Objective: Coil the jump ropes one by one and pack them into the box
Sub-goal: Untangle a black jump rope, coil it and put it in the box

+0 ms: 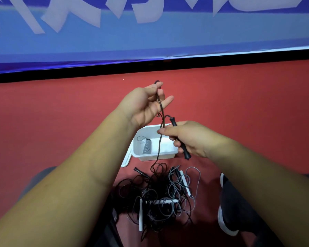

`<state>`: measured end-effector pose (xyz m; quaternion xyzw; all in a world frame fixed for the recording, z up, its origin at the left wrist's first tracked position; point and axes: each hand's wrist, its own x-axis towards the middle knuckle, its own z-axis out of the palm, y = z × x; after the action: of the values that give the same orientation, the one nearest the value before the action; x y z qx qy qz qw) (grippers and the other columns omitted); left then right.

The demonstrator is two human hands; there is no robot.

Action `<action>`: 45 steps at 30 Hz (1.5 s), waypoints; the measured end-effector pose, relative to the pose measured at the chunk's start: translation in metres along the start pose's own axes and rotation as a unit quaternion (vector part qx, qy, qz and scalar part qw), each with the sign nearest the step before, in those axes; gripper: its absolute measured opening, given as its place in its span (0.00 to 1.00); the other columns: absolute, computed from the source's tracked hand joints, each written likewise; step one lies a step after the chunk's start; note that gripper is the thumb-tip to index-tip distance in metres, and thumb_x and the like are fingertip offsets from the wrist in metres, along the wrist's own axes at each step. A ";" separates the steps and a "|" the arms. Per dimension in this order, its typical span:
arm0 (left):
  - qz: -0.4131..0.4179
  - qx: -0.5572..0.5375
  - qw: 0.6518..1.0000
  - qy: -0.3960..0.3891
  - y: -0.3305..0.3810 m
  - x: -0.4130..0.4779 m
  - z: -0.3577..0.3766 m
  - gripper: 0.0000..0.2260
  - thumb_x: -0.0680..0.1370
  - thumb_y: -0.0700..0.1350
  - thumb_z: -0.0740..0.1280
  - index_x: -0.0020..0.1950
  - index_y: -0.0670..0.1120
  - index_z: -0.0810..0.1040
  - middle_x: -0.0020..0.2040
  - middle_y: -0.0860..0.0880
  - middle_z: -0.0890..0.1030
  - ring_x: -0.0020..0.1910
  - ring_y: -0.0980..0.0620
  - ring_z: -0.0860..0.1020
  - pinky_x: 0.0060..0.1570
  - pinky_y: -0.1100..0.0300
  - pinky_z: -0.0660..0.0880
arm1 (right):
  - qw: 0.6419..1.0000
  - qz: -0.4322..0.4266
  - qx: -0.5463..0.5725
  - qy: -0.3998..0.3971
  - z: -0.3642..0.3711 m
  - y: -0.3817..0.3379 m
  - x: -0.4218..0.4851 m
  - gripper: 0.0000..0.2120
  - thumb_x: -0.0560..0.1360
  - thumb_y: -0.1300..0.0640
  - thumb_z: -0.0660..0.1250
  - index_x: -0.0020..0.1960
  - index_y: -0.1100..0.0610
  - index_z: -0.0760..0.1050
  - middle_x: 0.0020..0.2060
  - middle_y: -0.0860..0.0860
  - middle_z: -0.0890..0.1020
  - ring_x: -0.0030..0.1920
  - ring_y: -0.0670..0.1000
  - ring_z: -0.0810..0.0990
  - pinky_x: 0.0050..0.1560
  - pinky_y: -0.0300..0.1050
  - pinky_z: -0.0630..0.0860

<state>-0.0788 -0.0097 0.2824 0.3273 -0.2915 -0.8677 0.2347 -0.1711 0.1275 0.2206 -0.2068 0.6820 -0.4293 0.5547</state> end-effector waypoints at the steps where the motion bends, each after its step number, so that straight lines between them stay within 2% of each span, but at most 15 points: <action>1: 0.006 0.003 1.000 0.007 0.001 0.002 -0.001 0.08 0.86 0.34 0.59 0.56 0.38 0.78 0.44 0.44 0.78 0.32 0.54 0.79 0.53 0.44 0.84 | 1.000 -0.008 -0.003 0.003 0.000 0.000 -0.001 0.14 0.78 0.53 0.76 0.59 0.60 0.84 0.37 0.50 0.74 0.28 0.47 0.67 0.29 0.43 0.64; 7: 0.024 0.193 0.977 0.090 0.011 0.014 -0.017 0.06 0.85 0.47 0.63 0.59 0.48 0.77 0.41 0.52 0.83 0.38 0.52 0.82 0.48 0.55 0.80 | 0.995 -0.037 0.086 0.042 -0.005 -0.012 -0.003 0.11 0.83 0.51 0.71 0.51 0.60 0.84 0.38 0.54 0.83 0.26 0.47 0.67 0.26 0.40 0.61; 10: -0.003 0.295 0.953 0.073 0.001 0.011 -0.019 0.11 0.83 0.38 0.59 0.58 0.43 0.79 0.48 0.47 0.85 0.41 0.48 0.83 0.50 0.52 0.81 | 0.983 -0.064 0.166 0.056 -0.010 -0.029 -0.005 0.11 0.85 0.53 0.67 0.50 0.60 0.80 0.35 0.54 0.83 0.24 0.46 0.65 0.24 0.38 0.58; 12: -0.038 0.432 0.901 0.001 -0.007 0.004 -0.019 0.12 0.80 0.35 0.60 0.57 0.43 0.80 0.54 0.43 0.86 0.47 0.46 0.83 0.53 0.50 0.80 | 0.968 -0.082 0.229 0.057 -0.014 -0.043 -0.010 0.12 0.86 0.53 0.64 0.48 0.58 0.78 0.33 0.53 0.81 0.23 0.45 0.64 0.23 0.37 0.57; 16: -0.134 0.665 0.710 -0.188 -0.022 -0.010 -0.026 0.10 0.81 0.41 0.68 0.61 0.49 0.83 0.59 0.54 0.86 0.62 0.56 0.81 0.63 0.55 0.75 | 0.925 -0.133 0.353 0.036 -0.030 -0.064 -0.022 0.13 0.86 0.52 0.63 0.45 0.54 0.77 0.32 0.50 0.79 0.23 0.44 0.64 0.24 0.38 0.57; 18: -0.133 0.713 0.657 -0.204 -0.027 -0.012 -0.029 0.10 0.84 0.42 0.65 0.61 0.50 0.84 0.58 0.57 0.86 0.60 0.59 0.81 0.61 0.58 0.75 | 0.911 -0.159 0.379 0.042 -0.040 -0.069 -0.024 0.12 0.86 0.51 0.63 0.46 0.53 0.77 0.34 0.49 0.79 0.25 0.44 0.64 0.25 0.38 0.59; 19: -0.121 0.720 0.654 -0.195 -0.027 -0.012 -0.030 0.10 0.85 0.42 0.64 0.60 0.48 0.84 0.57 0.55 0.87 0.57 0.57 0.82 0.58 0.60 0.75 | 0.909 -0.165 0.379 0.053 -0.043 -0.069 -0.023 0.12 0.87 0.51 0.63 0.46 0.53 0.77 0.34 0.49 0.80 0.25 0.44 0.64 0.26 0.38 0.60; 22: -0.119 0.671 0.716 -0.152 -0.022 -0.012 -0.026 0.12 0.87 0.42 0.61 0.59 0.39 0.82 0.55 0.44 0.87 0.48 0.49 0.84 0.49 0.55 0.77 | 0.928 -0.143 0.327 0.107 -0.051 -0.065 -0.014 0.14 0.88 0.48 0.59 0.53 0.54 0.79 0.39 0.50 0.84 0.24 0.44 0.65 0.26 0.38 0.63; 26: -0.084 0.539 0.831 -0.111 -0.013 -0.014 -0.011 0.10 0.86 0.42 0.64 0.56 0.36 0.80 0.48 0.42 0.87 0.35 0.51 0.84 0.38 0.57 0.84 | 0.982 -0.015 0.120 0.147 -0.050 -0.044 -0.002 0.13 0.87 0.51 0.62 0.62 0.57 0.81 0.44 0.52 0.88 0.26 0.46 0.70 0.27 0.39 0.69; 29: -0.048 0.407 0.910 -0.070 -0.009 -0.013 0.000 0.07 0.85 0.43 0.66 0.53 0.40 0.80 0.44 0.45 0.86 0.32 0.53 0.83 0.33 0.60 0.83 | 0.995 0.068 -0.034 0.072 -0.039 -0.028 -0.006 0.08 0.84 0.57 0.65 0.60 0.54 0.82 0.51 0.51 0.88 0.34 0.48 0.78 0.29 0.41 0.77; 32: -0.023 0.278 0.960 -0.003 -0.004 -0.009 0.003 0.06 0.85 0.43 0.66 0.52 0.41 0.79 0.40 0.47 0.86 0.33 0.54 0.85 0.32 0.61 0.82 | 0.990 0.091 -0.099 -0.043 -0.028 -0.020 -0.012 0.09 0.84 0.59 0.66 0.57 0.51 0.85 0.56 0.47 0.88 0.42 0.48 0.83 0.40 0.42 0.82; 37: 0.005 0.093 0.994 0.062 0.008 0.000 -0.009 0.08 0.85 0.41 0.65 0.50 0.39 0.78 0.36 0.44 0.83 0.35 0.52 0.86 0.34 0.59 0.83 | 0.993 0.002 -0.073 -0.092 -0.016 -0.025 -0.020 0.10 0.86 0.50 0.66 0.54 0.51 0.84 0.52 0.53 0.86 0.48 0.51 0.85 0.53 0.47 0.83; 41: 0.033 0.083 0.992 0.085 0.014 0.006 -0.017 0.08 0.87 0.41 0.61 0.56 0.37 0.76 0.41 0.40 0.83 0.37 0.48 0.87 0.37 0.54 0.85 | 0.996 -0.035 -0.068 -0.041 -0.009 -0.030 -0.024 0.09 0.87 0.51 0.64 0.53 0.54 0.79 0.47 0.57 0.86 0.51 0.54 0.89 0.64 0.56 0.83; 43: 0.008 0.149 0.985 0.081 0.013 0.006 -0.019 0.08 0.87 0.39 0.58 0.59 0.38 0.75 0.44 0.42 0.84 0.40 0.48 0.87 0.43 0.52 0.86 | 0.999 -0.043 0.003 -0.017 -0.008 -0.035 -0.027 0.08 0.87 0.53 0.64 0.54 0.57 0.78 0.42 0.59 0.84 0.50 0.59 0.89 0.57 0.57 0.86; 45: -0.024 0.259 0.963 0.066 0.008 0.003 -0.020 0.10 0.86 0.36 0.56 0.61 0.39 0.76 0.46 0.44 0.86 0.43 0.48 0.87 0.51 0.50 0.85 | 0.995 -0.049 0.092 0.004 -0.008 -0.043 -0.030 0.09 0.87 0.54 0.64 0.54 0.59 0.77 0.37 0.58 0.81 0.45 0.61 0.89 0.42 0.53 0.88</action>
<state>-0.0653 -0.0240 0.2740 0.4402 -0.4821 -0.7446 0.1393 -0.1780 0.1296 0.2734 -0.1863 0.6310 -0.5180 0.5467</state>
